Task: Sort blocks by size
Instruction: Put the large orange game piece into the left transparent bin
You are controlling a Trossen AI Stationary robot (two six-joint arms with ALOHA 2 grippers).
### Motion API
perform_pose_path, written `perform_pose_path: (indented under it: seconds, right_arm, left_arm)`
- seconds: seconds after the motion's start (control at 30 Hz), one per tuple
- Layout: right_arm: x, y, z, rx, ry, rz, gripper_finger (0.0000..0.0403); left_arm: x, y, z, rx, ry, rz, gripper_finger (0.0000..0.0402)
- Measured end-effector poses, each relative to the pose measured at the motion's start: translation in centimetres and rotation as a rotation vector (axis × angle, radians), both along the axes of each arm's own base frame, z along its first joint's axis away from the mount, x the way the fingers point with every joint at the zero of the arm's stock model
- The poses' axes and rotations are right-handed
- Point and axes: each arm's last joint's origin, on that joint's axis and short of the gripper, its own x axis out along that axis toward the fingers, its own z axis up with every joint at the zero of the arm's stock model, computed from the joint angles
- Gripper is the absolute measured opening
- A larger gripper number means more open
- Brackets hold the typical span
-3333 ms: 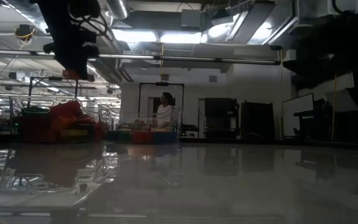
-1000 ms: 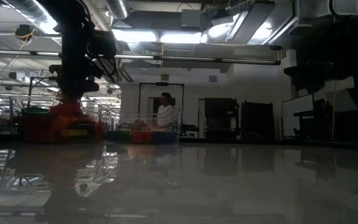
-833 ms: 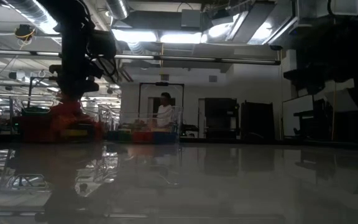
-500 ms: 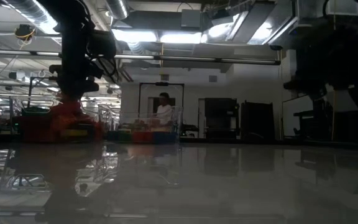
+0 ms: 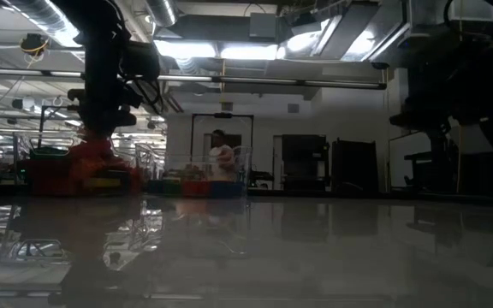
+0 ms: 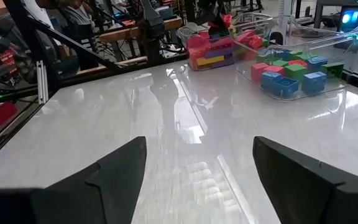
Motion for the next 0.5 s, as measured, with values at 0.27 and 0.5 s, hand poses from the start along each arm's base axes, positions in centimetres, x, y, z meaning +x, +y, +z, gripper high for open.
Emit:
perform_pose_path:
  seconds: [0.27,0.5]
  right_arm:
    - [0.00,0.00,-0.02,0.000,0.002,0.000,0.0294]
    - [-0.01,0.00,-0.02,0.000,0.003,0.000,0.0294]
  left_arm:
    - [0.08,0.34,0.09,0.045,-0.061,0.073,0.0153]
    - [-0.04,0.41,0.09,0.039,-0.039,0.054,0.0153]
